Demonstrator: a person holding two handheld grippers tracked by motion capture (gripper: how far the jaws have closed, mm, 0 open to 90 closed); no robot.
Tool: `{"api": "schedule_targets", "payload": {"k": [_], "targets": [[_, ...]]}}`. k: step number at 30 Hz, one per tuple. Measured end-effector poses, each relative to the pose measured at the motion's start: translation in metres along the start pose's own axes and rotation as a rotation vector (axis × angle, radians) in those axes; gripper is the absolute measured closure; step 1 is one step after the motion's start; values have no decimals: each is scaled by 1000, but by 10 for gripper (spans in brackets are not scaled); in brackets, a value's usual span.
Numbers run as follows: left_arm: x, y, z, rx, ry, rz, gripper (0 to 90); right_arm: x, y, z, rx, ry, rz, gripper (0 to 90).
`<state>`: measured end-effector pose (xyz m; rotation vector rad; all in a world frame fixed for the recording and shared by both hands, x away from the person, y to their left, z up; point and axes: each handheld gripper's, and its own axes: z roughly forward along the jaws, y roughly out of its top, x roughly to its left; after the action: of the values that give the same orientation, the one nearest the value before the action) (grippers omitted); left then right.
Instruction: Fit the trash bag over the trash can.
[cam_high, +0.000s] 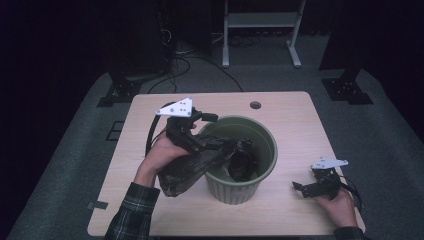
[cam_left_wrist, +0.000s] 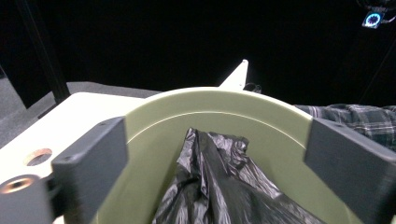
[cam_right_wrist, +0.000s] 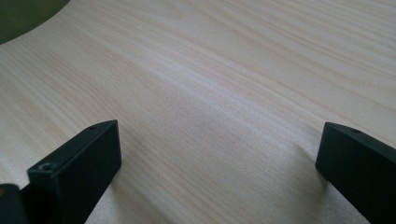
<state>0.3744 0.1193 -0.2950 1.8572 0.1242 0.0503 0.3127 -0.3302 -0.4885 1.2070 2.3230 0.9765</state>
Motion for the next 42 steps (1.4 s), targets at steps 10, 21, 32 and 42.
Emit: {"api": "schedule_targets", "payload": {"k": [10, 21, 32, 42], "targets": [[-10, -20, -43, -18, 52, -20, 4, 0, 0, 0, 0, -1, 0, 0], [-23, -54, -79, -3, 75, -52, 4, 0, 0, 0, 0, -4, 5, 0], [-23, -89, -83, 18, 47, -129, 7, 0, 0, 0, 0, -8, 7, 0], [-22, -96, -85, 27, -21, -89, 603, 0, 0, 0, 0, -8, 8, 0]]}}
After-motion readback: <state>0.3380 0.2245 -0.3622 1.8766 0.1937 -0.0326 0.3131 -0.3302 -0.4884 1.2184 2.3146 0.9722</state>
